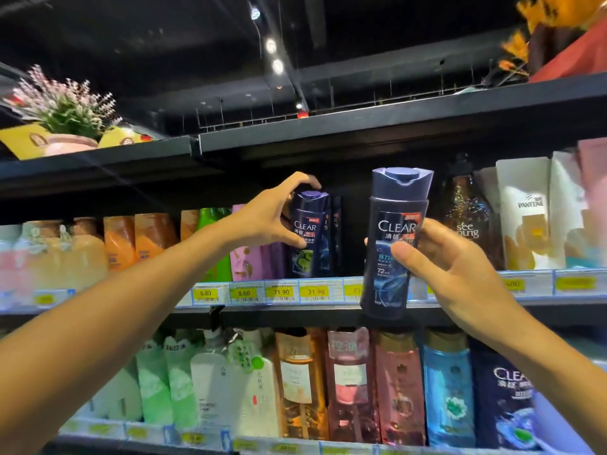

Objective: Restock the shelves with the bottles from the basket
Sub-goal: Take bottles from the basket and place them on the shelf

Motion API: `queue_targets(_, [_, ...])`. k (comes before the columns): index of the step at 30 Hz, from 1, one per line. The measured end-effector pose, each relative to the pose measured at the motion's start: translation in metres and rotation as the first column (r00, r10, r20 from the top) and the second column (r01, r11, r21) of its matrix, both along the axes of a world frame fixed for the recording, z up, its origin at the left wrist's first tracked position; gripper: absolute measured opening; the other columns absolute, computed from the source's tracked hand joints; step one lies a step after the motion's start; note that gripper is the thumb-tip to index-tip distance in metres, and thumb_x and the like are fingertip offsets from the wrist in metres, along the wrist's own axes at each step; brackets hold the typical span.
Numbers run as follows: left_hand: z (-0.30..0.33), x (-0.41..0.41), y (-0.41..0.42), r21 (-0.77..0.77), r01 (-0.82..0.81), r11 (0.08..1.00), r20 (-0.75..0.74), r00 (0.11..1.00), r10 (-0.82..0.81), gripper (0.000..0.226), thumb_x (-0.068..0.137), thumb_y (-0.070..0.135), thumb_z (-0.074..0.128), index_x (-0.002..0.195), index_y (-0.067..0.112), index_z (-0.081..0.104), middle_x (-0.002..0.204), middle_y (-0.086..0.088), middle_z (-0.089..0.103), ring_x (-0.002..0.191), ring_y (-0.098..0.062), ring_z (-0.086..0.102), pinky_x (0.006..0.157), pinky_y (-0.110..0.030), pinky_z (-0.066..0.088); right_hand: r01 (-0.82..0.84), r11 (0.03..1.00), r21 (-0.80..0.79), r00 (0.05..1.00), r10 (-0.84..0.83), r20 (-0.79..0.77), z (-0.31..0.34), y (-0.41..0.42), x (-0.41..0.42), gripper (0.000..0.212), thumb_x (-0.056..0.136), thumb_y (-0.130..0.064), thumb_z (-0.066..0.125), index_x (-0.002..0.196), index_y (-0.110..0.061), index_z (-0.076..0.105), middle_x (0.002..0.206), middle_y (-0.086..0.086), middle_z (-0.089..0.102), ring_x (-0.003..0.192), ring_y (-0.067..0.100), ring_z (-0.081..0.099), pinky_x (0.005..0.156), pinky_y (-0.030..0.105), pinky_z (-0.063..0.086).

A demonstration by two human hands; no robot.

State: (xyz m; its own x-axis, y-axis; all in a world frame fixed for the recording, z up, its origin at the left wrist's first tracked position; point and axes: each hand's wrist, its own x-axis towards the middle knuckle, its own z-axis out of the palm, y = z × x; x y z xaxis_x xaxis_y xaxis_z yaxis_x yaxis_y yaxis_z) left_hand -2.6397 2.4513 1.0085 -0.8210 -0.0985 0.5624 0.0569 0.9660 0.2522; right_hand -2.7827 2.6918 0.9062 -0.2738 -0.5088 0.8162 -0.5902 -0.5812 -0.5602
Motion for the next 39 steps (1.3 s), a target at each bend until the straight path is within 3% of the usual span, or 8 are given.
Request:
queue_targets(11, [0.006,-0.013,-0.02,-0.162,-0.256,0.953,0.101,0.956,0.274,0.086,0.069,0.024,0.093,0.136,0.021,0.039,0.122,-0.003,0.059,0.108,-0.019,0.064,0.091,-0.045,0.058,-0.037,0.999,0.032,0.999,0.036,0.023,-0.01,-0.016,0.001,0.03,0.089,-0.026,0.061,0.119,-0.023,0.064,0.113,-0.008,0.074,0.107,0.009,0.07,0.086,0.022,0.057])
queue_targets(16, [0.007,-0.01,-0.011,-0.513,-0.447,0.733,0.006,0.852,0.524,0.07,0.074,0.042,0.087,0.123,0.01,0.049,0.109,-0.004,0.053,0.092,-0.019,0.05,0.076,-0.038,0.05,-0.026,0.998,0.051,0.999,0.023,0.043,-0.014,-0.02,0.001,0.029,0.088,-0.025,0.061,0.117,-0.025,0.064,0.111,-0.01,0.074,0.106,0.007,0.07,0.083,0.02,0.058])
queue_targets(20, [-0.001,-0.012,-0.01,-0.554,-0.491,0.672,-0.022,0.816,0.578,0.062,0.073,0.056,0.082,0.099,0.016,0.042,0.091,-0.001,0.048,0.083,-0.021,0.051,0.066,-0.032,0.039,-0.018,0.998,0.063,0.999,0.015,0.045,-0.015,-0.022,0.003,0.03,0.089,-0.025,0.061,0.119,-0.025,0.063,0.113,-0.01,0.074,0.108,0.008,0.069,0.083,0.021,0.058])
queue_targets(23, [-0.005,-0.016,-0.007,-0.595,-0.516,0.616,-0.08,0.801,0.593,0.064,0.072,0.063,0.08,0.096,0.016,0.042,0.09,-0.001,0.048,0.08,-0.02,0.05,0.066,-0.033,0.039,-0.012,0.997,0.07,0.999,0.009,0.036,-0.014,-0.023,0.006,0.031,0.088,-0.025,0.061,0.119,-0.025,0.063,0.114,-0.011,0.074,0.108,0.008,0.069,0.082,0.02,0.058])
queue_targets(28, [-0.008,-0.023,-0.006,-0.621,-0.54,0.569,-0.1,0.773,0.626,0.069,0.074,0.062,0.079,0.115,0.011,0.055,0.104,-0.008,0.062,0.083,-0.022,0.052,0.069,-0.034,0.042,0.015,0.998,0.067,1.0,-0.016,0.021,-0.014,-0.022,0.01,0.032,0.089,-0.026,0.061,0.12,-0.025,0.063,0.114,-0.011,0.074,0.108,0.008,0.069,0.083,0.019,0.057])
queue_targets(30, [-0.008,-0.026,-0.007,-0.622,-0.537,0.569,-0.088,0.771,0.631,0.08,0.077,0.056,0.08,0.132,0.005,0.05,0.119,-0.012,0.063,0.098,-0.028,0.059,0.077,-0.038,0.044,0.015,0.998,0.068,1.0,-0.017,0.023,-0.014,-0.022,0.011,0.032,0.089,-0.026,0.061,0.121,-0.025,0.063,0.114,-0.01,0.074,0.109,0.009,0.069,0.084,0.021,0.057])
queue_targets(34, [-0.009,-0.036,-0.014,-0.647,-0.56,0.517,-0.105,0.738,0.667,0.103,0.075,0.048,0.083,0.151,0.005,0.03,0.153,-0.02,0.036,0.139,-0.037,0.04,0.108,-0.044,0.041,0.024,0.996,0.084,1.0,-0.025,0.016,-0.015,-0.021,0.012,0.032,0.09,-0.026,0.06,0.122,-0.026,0.063,0.116,-0.009,0.073,0.11,0.009,0.069,0.086,0.023,0.058])
queue_targets(39, [-0.008,-0.041,-0.017,-0.681,-0.553,0.48,-0.123,0.733,0.669,0.102,0.078,0.051,0.08,0.153,0.006,0.027,0.156,-0.018,0.029,0.144,-0.035,0.032,0.113,-0.043,0.037,0.043,0.995,0.093,0.999,-0.044,0.009,-0.016,-0.023,0.013,0.033,0.091,-0.027,0.06,0.124,-0.023,0.063,0.117,-0.008,0.073,0.111,0.009,0.068,0.087,0.023,0.057])
